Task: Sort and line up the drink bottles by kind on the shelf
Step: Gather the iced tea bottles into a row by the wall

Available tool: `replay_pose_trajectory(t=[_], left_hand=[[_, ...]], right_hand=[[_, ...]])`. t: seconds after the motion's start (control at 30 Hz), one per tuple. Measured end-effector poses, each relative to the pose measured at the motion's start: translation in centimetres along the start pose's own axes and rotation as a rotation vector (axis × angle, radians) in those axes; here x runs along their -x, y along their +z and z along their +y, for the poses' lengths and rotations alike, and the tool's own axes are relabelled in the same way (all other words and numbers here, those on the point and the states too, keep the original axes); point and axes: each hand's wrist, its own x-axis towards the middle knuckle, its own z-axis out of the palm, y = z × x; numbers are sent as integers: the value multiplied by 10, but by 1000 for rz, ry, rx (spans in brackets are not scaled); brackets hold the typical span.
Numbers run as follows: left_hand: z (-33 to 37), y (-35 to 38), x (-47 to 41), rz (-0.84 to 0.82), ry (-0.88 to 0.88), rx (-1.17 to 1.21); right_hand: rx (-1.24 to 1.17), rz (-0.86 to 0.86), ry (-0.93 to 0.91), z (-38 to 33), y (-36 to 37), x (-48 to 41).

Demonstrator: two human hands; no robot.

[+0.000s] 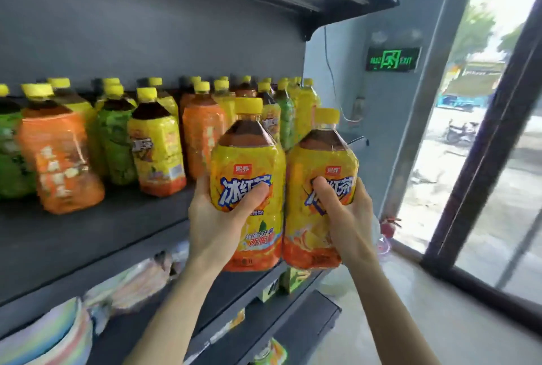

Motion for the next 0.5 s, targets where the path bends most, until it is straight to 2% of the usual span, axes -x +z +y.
replay_pose_trajectory(t=[0.23,0.5], left_hand=[[-41,130,-38,-53,-41,4],[-100,221,-113,-19,-1,-30]], right_hand=[[78,93,8,36,-97,-91],[98,81,-13,87,-133,-209]])
